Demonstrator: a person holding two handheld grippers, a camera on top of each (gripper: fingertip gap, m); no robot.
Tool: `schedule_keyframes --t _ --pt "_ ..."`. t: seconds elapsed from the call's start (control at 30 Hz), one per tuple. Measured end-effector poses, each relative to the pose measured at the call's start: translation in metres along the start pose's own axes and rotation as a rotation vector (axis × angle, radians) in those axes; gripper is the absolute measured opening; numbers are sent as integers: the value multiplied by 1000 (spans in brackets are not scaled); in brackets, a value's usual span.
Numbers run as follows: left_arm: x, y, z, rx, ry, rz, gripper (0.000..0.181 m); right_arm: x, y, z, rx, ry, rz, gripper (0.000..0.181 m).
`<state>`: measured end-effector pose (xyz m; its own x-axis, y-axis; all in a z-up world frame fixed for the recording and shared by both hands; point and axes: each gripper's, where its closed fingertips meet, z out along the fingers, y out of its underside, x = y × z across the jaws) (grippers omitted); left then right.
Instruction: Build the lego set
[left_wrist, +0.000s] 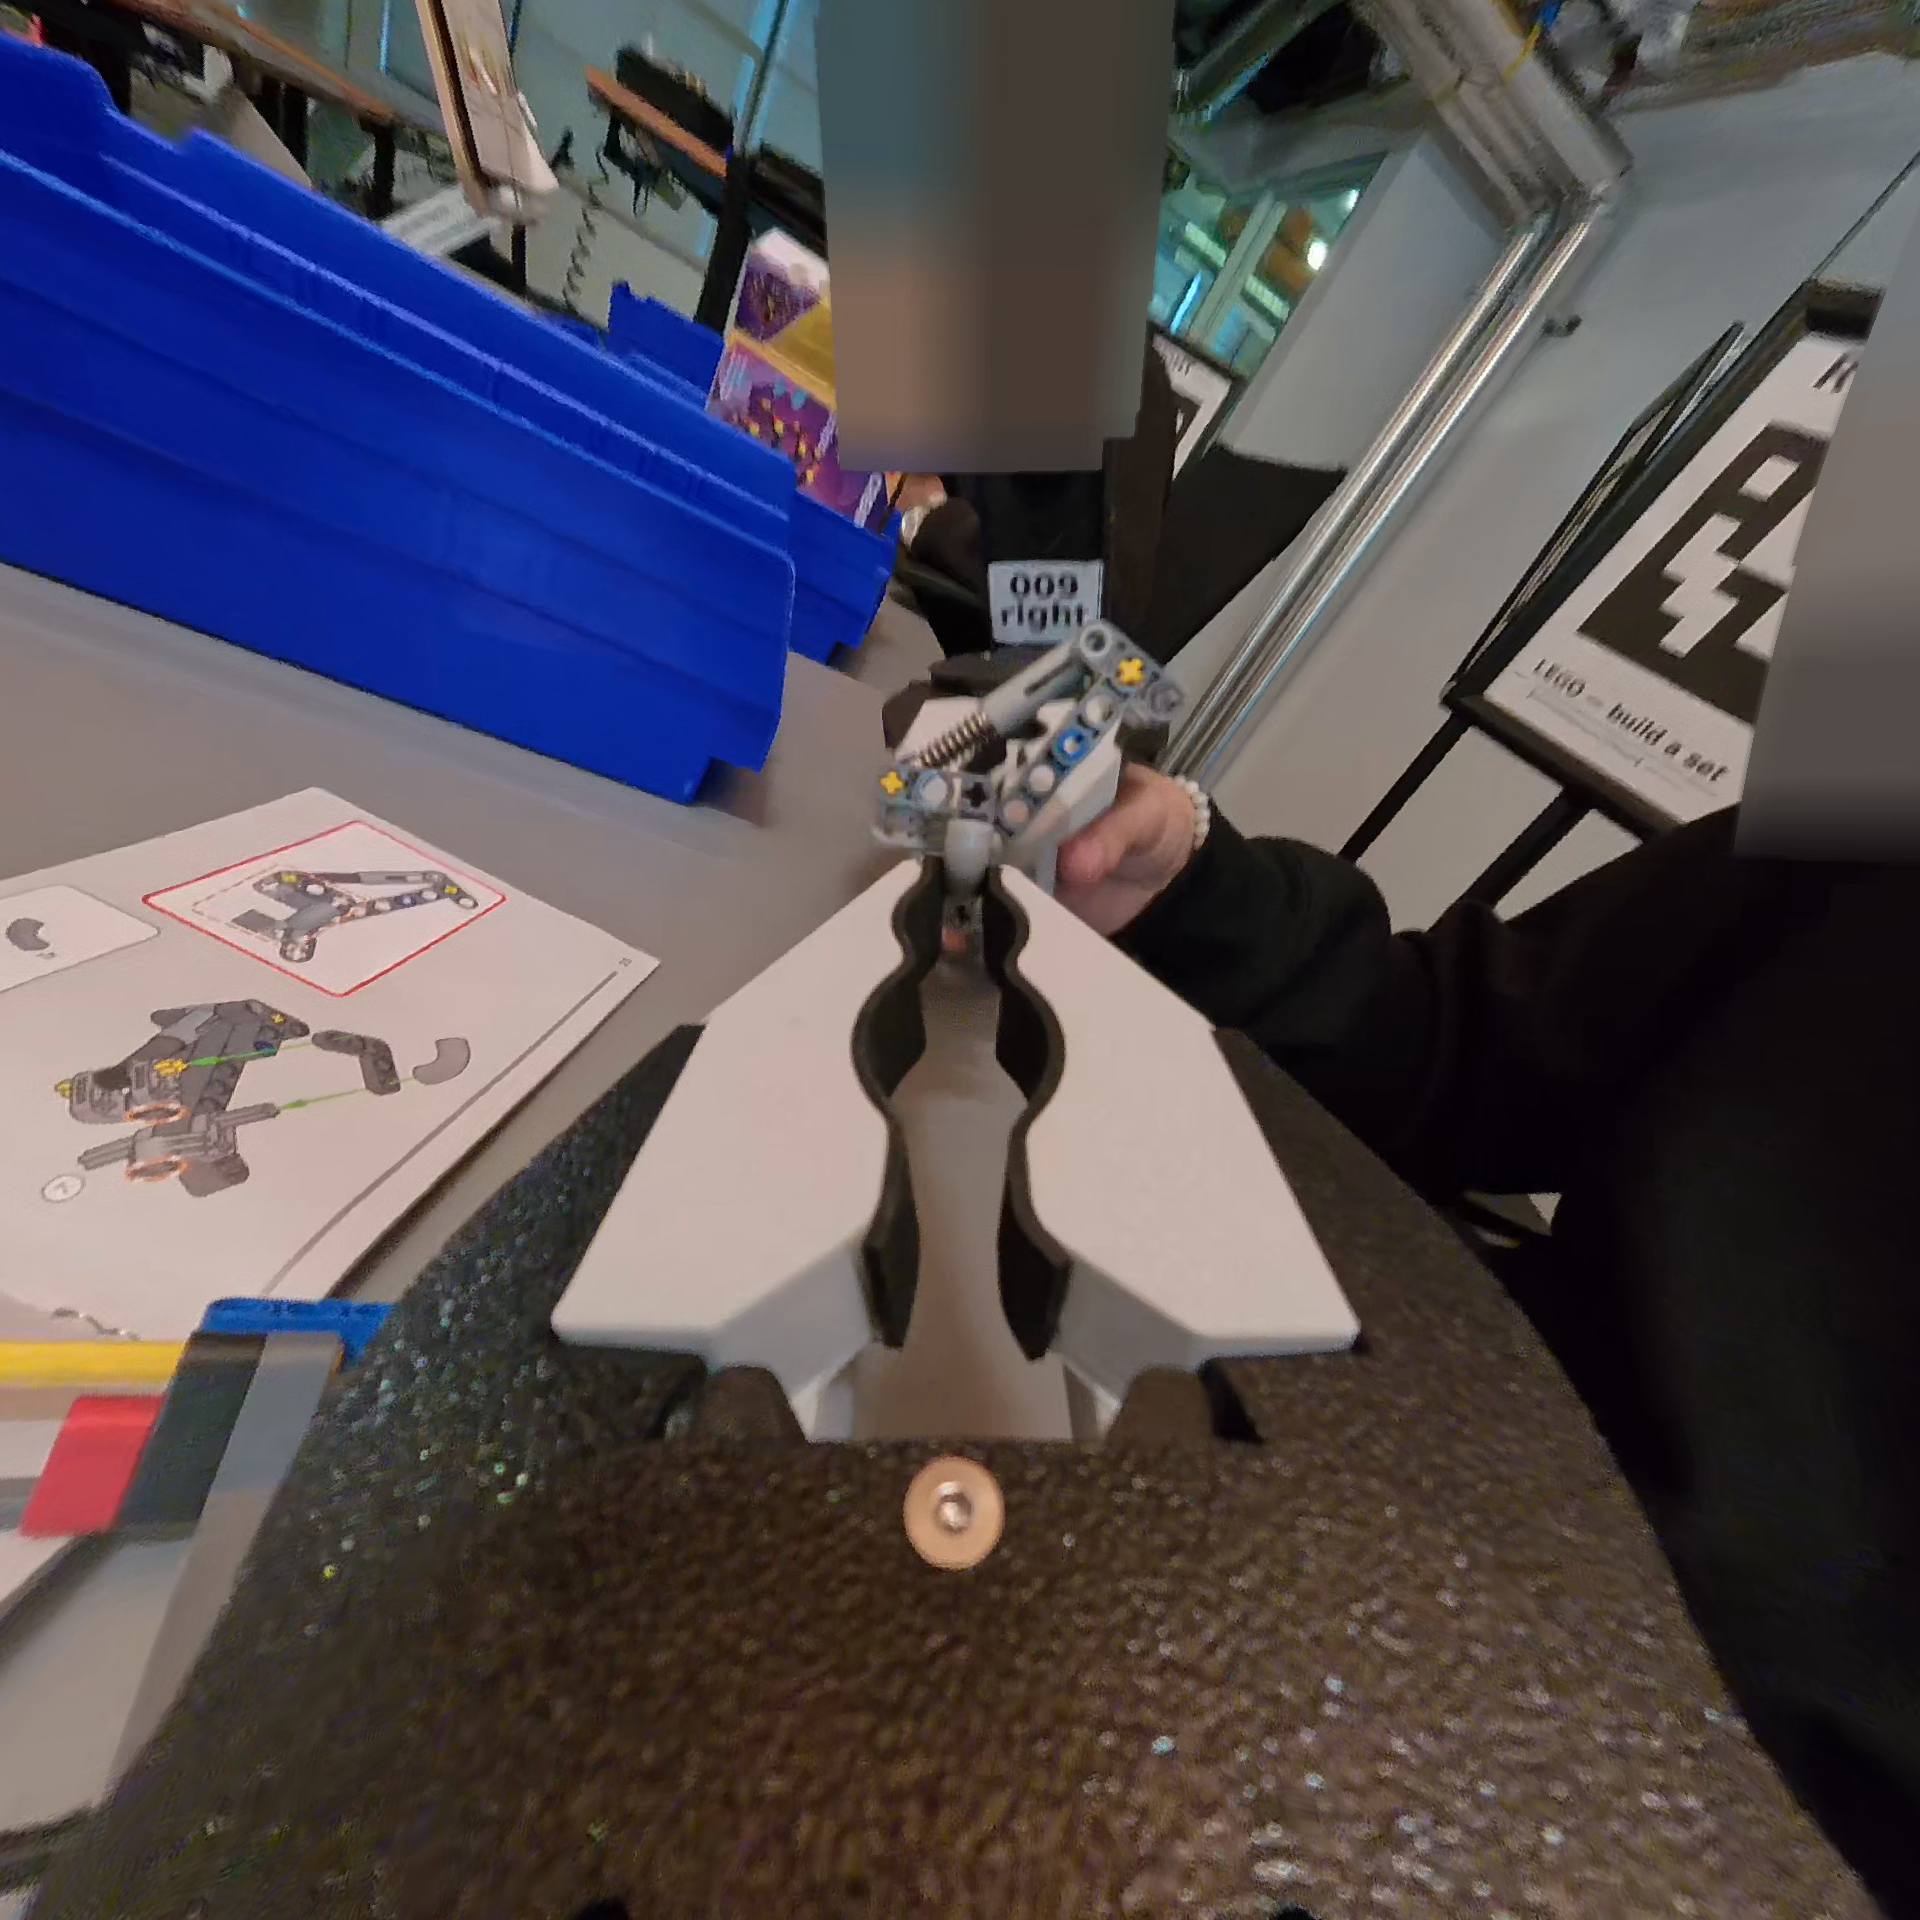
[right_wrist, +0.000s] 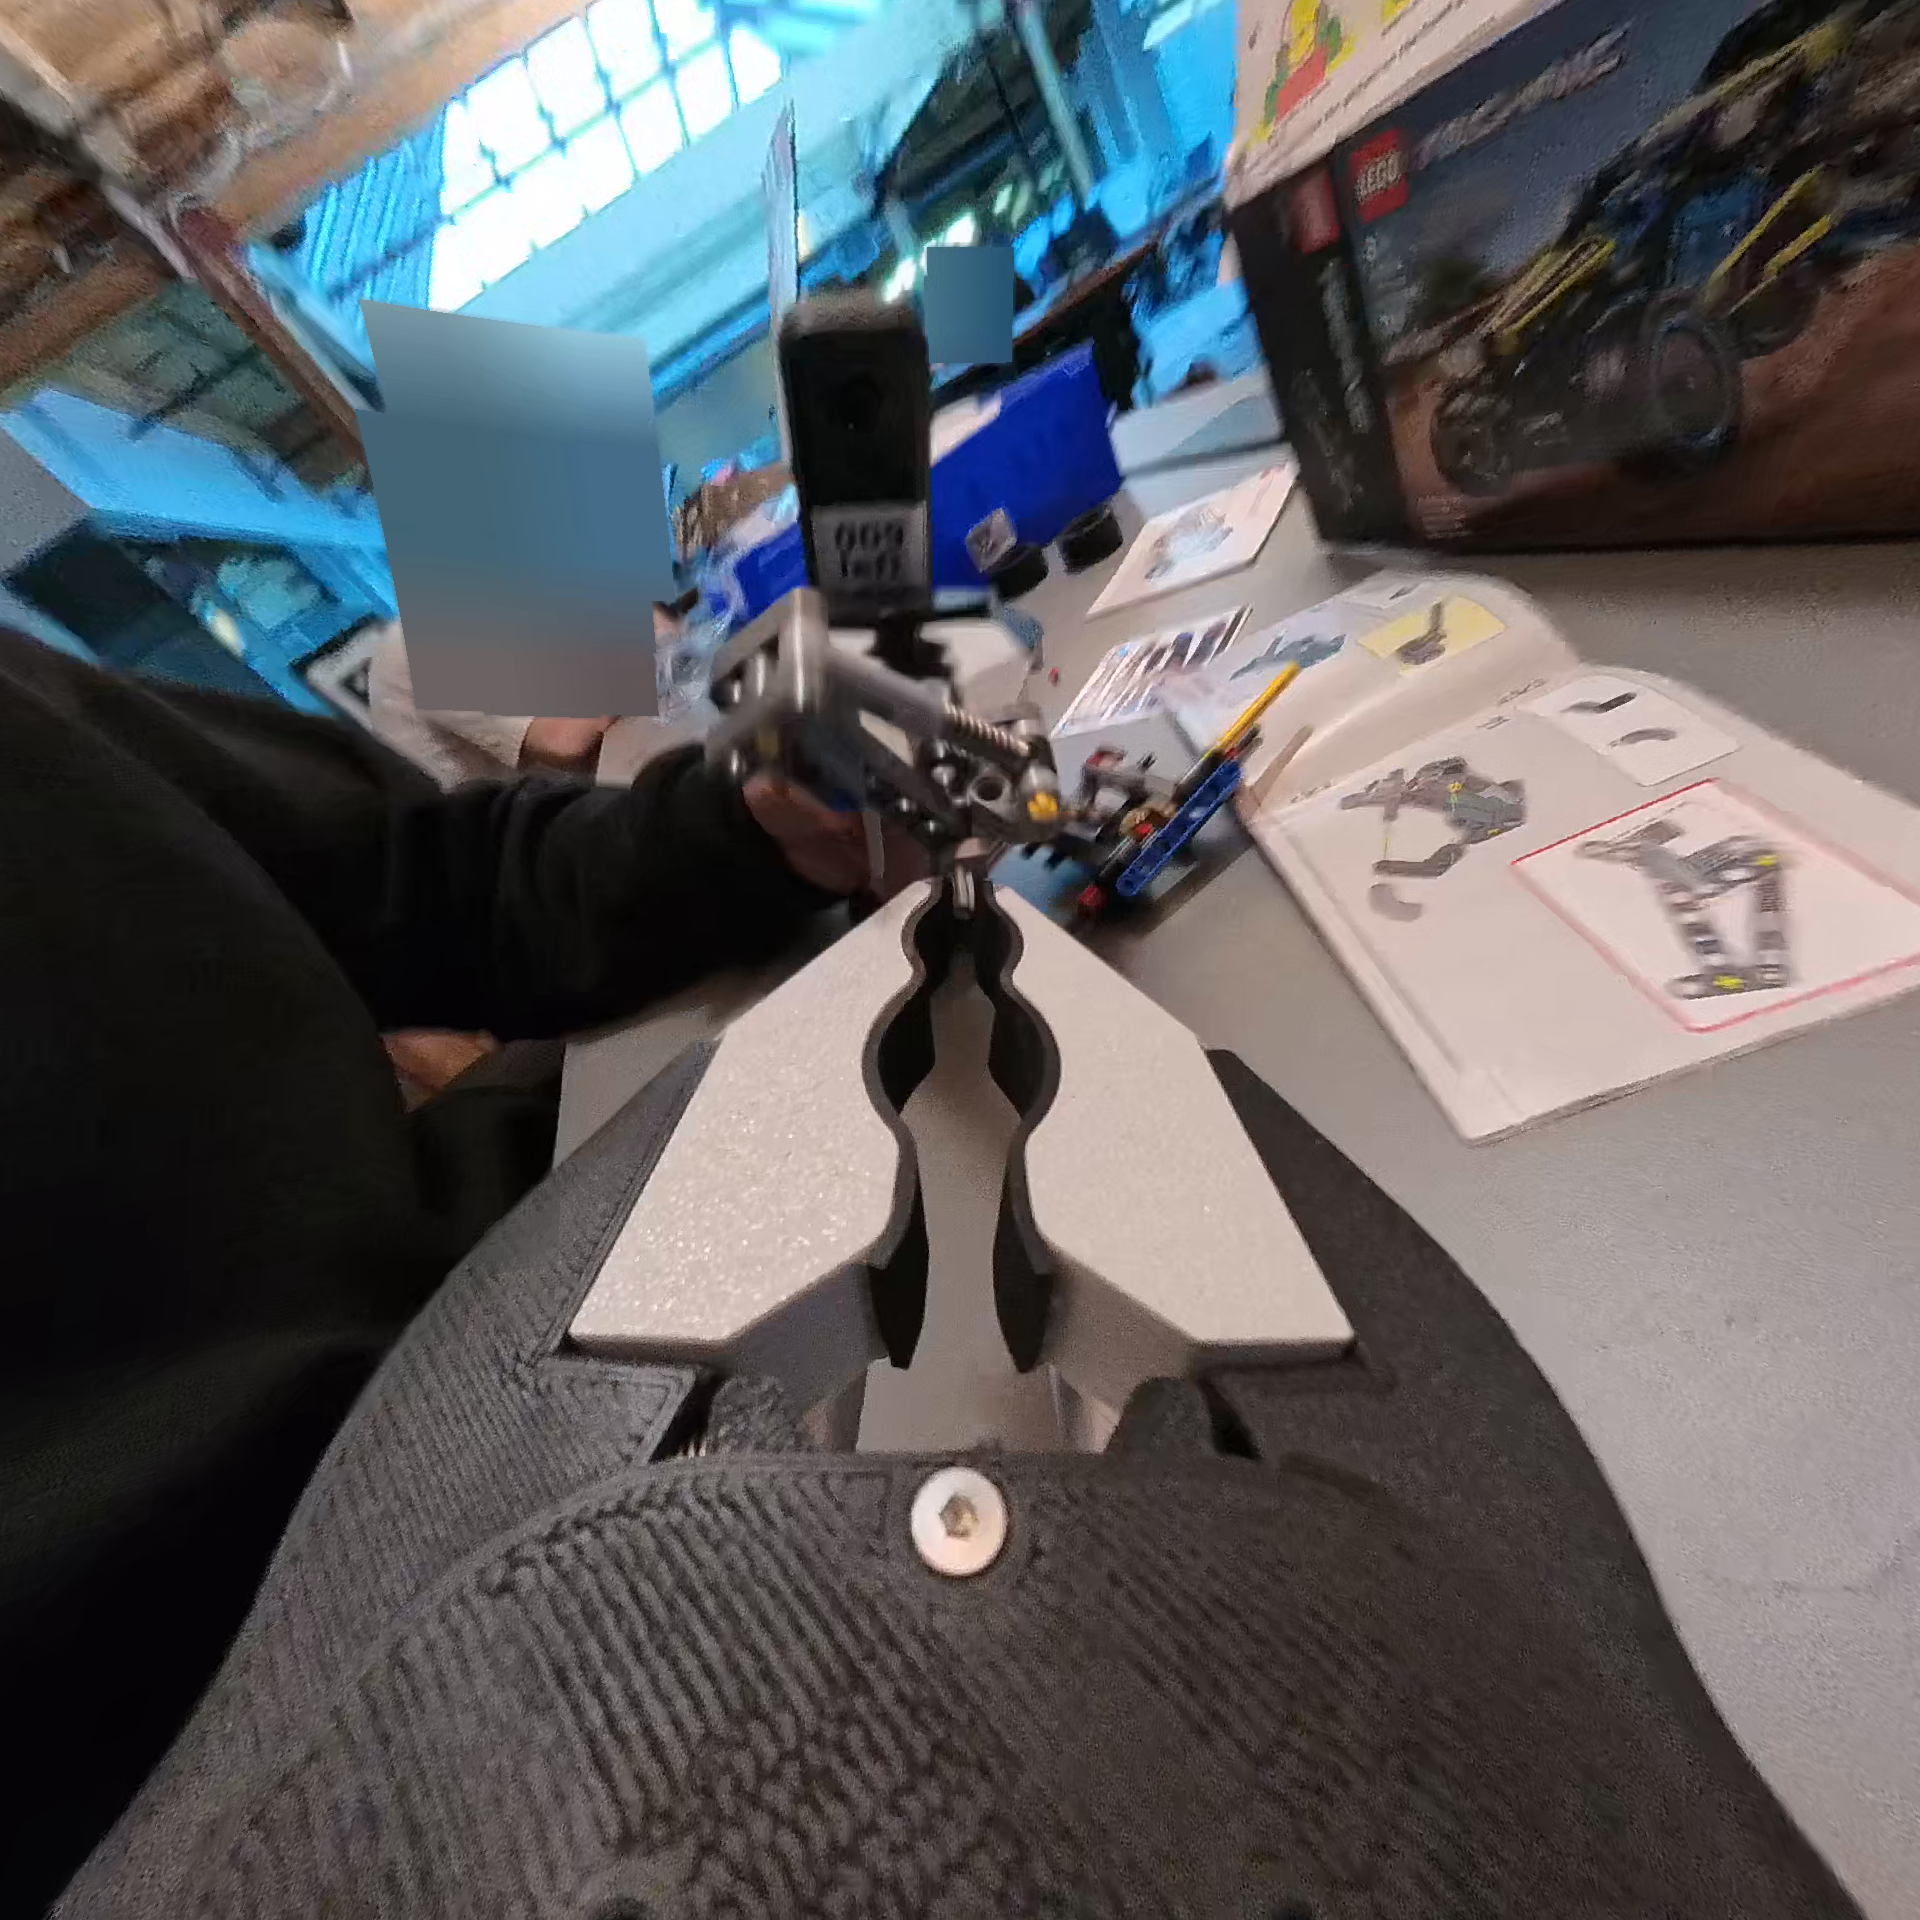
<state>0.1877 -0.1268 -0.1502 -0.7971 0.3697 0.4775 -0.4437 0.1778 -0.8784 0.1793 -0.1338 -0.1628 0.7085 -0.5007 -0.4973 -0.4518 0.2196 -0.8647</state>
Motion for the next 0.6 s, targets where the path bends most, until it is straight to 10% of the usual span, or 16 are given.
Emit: schedule_keyframes --t 0.6 --pt "5 -17 -9 53 32 77 7 -7 0 18 21 -37 55 3"
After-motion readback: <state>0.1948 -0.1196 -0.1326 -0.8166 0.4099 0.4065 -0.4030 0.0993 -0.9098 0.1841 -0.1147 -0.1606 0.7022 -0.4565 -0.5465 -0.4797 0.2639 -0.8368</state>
